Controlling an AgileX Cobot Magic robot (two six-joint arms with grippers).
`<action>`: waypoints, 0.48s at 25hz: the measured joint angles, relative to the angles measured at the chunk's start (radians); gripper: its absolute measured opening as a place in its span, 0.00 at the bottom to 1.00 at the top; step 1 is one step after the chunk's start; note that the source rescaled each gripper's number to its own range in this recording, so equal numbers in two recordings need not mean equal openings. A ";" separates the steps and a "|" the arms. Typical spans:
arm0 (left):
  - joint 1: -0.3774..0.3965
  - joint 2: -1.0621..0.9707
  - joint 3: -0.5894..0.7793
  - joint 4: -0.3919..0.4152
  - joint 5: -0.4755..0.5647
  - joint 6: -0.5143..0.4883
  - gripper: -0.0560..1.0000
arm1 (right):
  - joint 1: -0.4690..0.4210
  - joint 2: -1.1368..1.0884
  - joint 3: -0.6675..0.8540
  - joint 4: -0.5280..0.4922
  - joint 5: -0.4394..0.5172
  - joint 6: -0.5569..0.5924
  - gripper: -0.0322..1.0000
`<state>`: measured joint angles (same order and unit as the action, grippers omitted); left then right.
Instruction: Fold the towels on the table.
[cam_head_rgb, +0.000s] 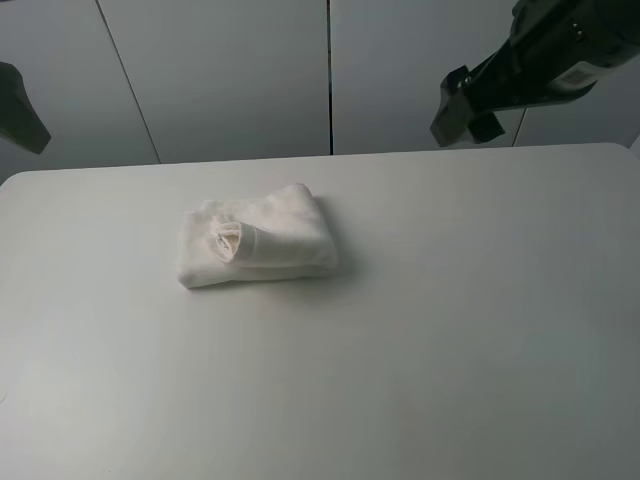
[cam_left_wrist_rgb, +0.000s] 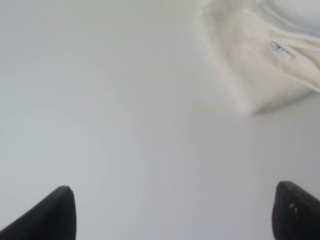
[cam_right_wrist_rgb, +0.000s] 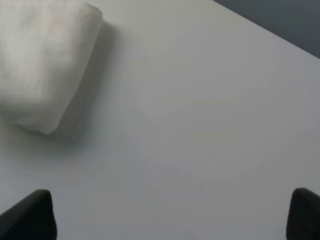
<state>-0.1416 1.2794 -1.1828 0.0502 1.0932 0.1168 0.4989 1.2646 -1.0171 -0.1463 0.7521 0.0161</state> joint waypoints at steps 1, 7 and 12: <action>0.000 -0.040 0.029 0.000 0.000 -0.014 1.00 | 0.000 -0.043 0.031 0.000 0.000 0.007 1.00; 0.000 -0.275 0.241 -0.001 0.004 -0.081 1.00 | 0.000 -0.298 0.170 0.000 0.057 0.032 1.00; 0.000 -0.485 0.386 -0.001 0.018 -0.117 1.00 | 0.000 -0.525 0.238 0.000 0.146 0.044 1.00</action>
<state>-0.1416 0.7948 -0.7967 0.0489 1.1112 0.0000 0.4989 0.7392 -0.7795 -0.1463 0.8977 0.0596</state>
